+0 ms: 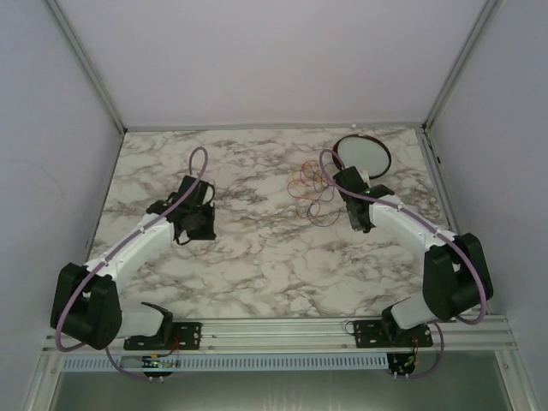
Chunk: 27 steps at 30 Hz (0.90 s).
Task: Zip-tie the wires
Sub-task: Adjust the cable at the center of the board.
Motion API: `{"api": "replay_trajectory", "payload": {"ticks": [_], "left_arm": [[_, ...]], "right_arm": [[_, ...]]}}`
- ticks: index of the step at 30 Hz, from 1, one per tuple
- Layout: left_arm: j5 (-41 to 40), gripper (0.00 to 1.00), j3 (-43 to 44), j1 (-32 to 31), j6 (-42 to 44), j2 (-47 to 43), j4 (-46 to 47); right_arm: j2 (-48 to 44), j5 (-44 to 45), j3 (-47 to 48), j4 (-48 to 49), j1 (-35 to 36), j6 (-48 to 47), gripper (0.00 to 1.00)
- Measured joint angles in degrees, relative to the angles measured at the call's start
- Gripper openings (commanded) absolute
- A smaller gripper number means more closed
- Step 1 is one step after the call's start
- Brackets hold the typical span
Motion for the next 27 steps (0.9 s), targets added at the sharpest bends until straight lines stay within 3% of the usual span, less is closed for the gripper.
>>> {"api": "replay_trajectory", "payload": {"ticks": [11,16,27], "left_arm": [[12.07,0.00,0.96,15.58,5.95,3.43,0.24],[14.23,0.00,0.96,18.86,7.56,5.14,0.22],[15.37,0.00,0.83,22.38,9.90,10.36,1.38]], "right_arm": [[5.33,1.42,0.63,1.44,-1.51,-0.48,0.00],[6.73,2.03,0.63,2.12,-2.56,-1.20,0.01],[10.29,3.30,0.92,2.99,-6.23,-2.82,0.17]]}}
